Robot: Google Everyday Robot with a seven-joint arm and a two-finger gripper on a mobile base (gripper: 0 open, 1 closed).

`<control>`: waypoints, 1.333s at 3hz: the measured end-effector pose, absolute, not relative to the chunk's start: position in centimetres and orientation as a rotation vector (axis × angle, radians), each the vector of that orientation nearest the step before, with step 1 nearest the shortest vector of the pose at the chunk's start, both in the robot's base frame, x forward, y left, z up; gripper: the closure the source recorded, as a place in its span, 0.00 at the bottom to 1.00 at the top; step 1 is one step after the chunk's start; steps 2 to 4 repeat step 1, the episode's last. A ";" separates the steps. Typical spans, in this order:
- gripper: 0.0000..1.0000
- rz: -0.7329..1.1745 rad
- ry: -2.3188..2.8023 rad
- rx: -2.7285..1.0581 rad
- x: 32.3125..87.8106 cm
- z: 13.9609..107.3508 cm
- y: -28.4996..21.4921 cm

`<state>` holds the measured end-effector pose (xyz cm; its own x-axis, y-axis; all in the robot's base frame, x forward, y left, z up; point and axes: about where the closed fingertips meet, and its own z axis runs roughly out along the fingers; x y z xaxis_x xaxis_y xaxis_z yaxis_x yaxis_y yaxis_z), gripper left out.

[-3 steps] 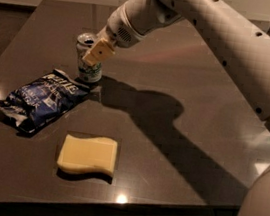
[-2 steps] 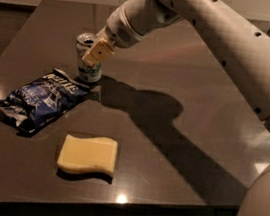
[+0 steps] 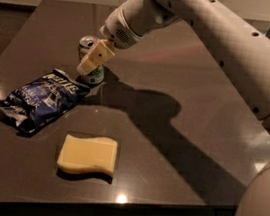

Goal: Move 7up can near blue chip bag

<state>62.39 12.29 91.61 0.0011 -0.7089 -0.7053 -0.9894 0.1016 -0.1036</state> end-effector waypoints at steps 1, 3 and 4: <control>0.00 0.583 1.767 -1.665 62.4 91.6 12.3; 0.00 0.583 1.767 -1.665 62.4 91.6 12.3; 0.00 0.583 1.767 -1.665 62.4 91.6 12.3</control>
Offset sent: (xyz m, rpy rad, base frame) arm 0.0000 0.0000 0.0000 0.0000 0.0000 0.0000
